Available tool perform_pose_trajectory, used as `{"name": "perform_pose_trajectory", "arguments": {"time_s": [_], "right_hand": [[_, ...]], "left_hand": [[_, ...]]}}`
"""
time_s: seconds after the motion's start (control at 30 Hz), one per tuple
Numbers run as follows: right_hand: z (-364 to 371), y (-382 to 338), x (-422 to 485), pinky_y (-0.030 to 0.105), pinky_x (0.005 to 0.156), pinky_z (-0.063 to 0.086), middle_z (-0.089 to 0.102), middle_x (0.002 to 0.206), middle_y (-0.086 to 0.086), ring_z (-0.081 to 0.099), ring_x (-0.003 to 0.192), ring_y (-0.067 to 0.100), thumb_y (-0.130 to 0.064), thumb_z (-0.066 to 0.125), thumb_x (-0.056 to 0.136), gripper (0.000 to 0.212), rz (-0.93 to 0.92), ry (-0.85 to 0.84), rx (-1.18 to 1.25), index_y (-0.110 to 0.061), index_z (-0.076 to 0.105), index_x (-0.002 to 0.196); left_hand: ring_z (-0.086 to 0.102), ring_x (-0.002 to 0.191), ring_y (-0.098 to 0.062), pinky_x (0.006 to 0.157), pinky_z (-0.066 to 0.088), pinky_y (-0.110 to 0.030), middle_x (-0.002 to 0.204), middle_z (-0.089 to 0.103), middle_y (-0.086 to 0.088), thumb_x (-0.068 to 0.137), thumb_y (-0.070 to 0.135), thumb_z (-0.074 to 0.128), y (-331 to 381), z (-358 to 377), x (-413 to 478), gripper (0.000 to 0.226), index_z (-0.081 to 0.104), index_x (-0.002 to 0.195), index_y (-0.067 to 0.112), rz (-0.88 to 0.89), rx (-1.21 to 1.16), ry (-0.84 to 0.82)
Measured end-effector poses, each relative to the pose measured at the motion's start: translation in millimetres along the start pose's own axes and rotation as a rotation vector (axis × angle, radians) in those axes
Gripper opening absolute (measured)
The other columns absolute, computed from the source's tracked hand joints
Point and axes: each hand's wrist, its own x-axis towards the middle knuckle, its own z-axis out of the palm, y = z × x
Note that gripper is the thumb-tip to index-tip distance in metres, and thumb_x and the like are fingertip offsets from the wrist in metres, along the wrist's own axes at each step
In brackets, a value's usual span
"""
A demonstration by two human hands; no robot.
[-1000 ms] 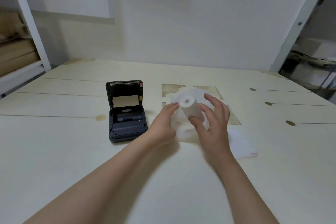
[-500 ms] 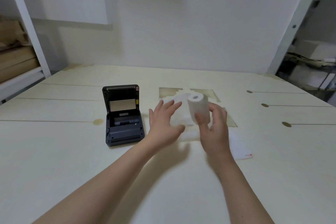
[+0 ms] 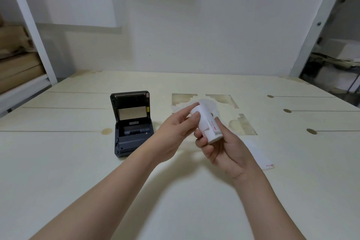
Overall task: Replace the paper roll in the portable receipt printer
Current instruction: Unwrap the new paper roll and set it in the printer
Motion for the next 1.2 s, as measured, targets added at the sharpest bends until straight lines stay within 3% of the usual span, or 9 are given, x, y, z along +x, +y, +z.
{"name": "perform_pose_trajectory", "arguments": {"time_s": [0.17,0.23,0.4,0.53,0.7,0.8,0.93,1.03,1.2], "right_hand": [[7,1,-2,0.025,0.047,0.057,0.071,0.089,0.024,0.070,0.061,0.028,-0.041,0.048,0.092,0.052,0.012,-0.007,-0.097,0.000,0.059,0.121],[8,3,0,0.029,0.052,0.057,0.071,0.099,0.028,0.070,0.069,0.031,-0.048,0.038,0.098,0.054,-0.049,0.053,-0.294,-0.004,0.062,0.118],[2,15,6,0.024,0.065,0.051,0.069,0.095,-0.008,0.064,0.085,0.010,-0.049,0.055,0.091,0.024,-0.739,0.502,-0.960,-0.028,0.065,0.095],[-3,21,10,0.021,0.065,0.045,0.061,0.098,-0.017,0.055,0.098,0.009,-0.043,0.065,0.079,0.013,-0.963,0.430,-1.236,-0.039,0.067,0.091],[-3,22,8,0.021,0.067,0.043,0.063,0.095,-0.005,0.053,0.097,0.017,-0.011,0.074,0.080,0.008,-1.154,0.413,-1.315,-0.017,0.069,0.081],[0,15,5,0.018,0.072,0.044,0.063,0.103,-0.007,0.057,0.102,0.019,-0.015,0.063,0.089,0.008,-1.086,0.451,-1.043,-0.022,0.063,0.084],[-18,-3,7,0.022,0.083,0.044,0.065,0.116,0.005,0.059,0.109,0.018,-0.027,0.059,0.094,0.015,-0.779,0.766,-0.680,-0.035,0.060,0.082],[-32,-12,6,0.030,0.100,0.040,0.062,0.117,-0.004,0.051,0.122,0.020,-0.028,0.064,0.090,0.010,-0.690,0.803,-0.783,-0.031,0.065,0.080],[-37,0,28,0.036,0.097,0.028,0.056,0.123,-0.005,0.036,0.125,0.023,-0.033,0.066,0.085,0.013,-0.424,0.931,-1.380,-0.023,0.074,0.082]], "left_hand": [[0.064,0.095,-0.029,0.087,0.053,-0.031,0.119,0.065,-0.019,0.088,0.032,0.065,-3,-6,-1,0.057,0.048,0.141,0.021,-0.008,-0.077,0.059],[0.067,0.099,-0.024,0.090,0.052,-0.033,0.119,0.067,-0.011,0.087,0.030,0.065,-5,-6,0,0.055,0.052,0.138,0.018,-0.001,-0.097,0.131],[0.070,0.105,-0.016,0.089,0.057,-0.032,0.126,0.065,-0.010,0.088,0.019,0.068,-6,-11,-2,0.039,0.060,0.127,0.018,-0.001,-0.140,0.343],[0.073,0.095,-0.013,0.084,0.059,-0.030,0.122,0.064,-0.009,0.086,0.018,0.071,-8,-11,-4,0.038,0.060,0.121,0.014,0.011,-0.128,0.395],[0.071,0.101,-0.016,0.080,0.060,-0.027,0.121,0.064,-0.008,0.083,0.026,0.075,-17,-6,3,0.049,0.057,0.125,0.009,-0.027,-0.163,0.467],[0.069,0.106,-0.020,0.078,0.061,-0.027,0.124,0.065,-0.014,0.084,0.028,0.074,-24,-6,9,0.056,0.055,0.131,0.004,-0.056,-0.230,0.558],[0.069,0.106,-0.020,0.080,0.060,-0.029,0.125,0.062,-0.013,0.084,0.028,0.074,-27,-9,8,0.058,0.053,0.132,0.005,-0.049,-0.198,0.637],[0.069,0.104,-0.018,0.078,0.061,-0.026,0.126,0.061,-0.013,0.084,0.028,0.073,-26,-13,5,0.057,0.052,0.133,0.005,-0.020,-0.196,0.662],[0.070,0.103,-0.017,0.083,0.060,-0.030,0.128,0.060,-0.012,0.083,0.030,0.074,-26,-13,1,0.059,0.053,0.132,0.006,-0.027,-0.162,0.648]]}}
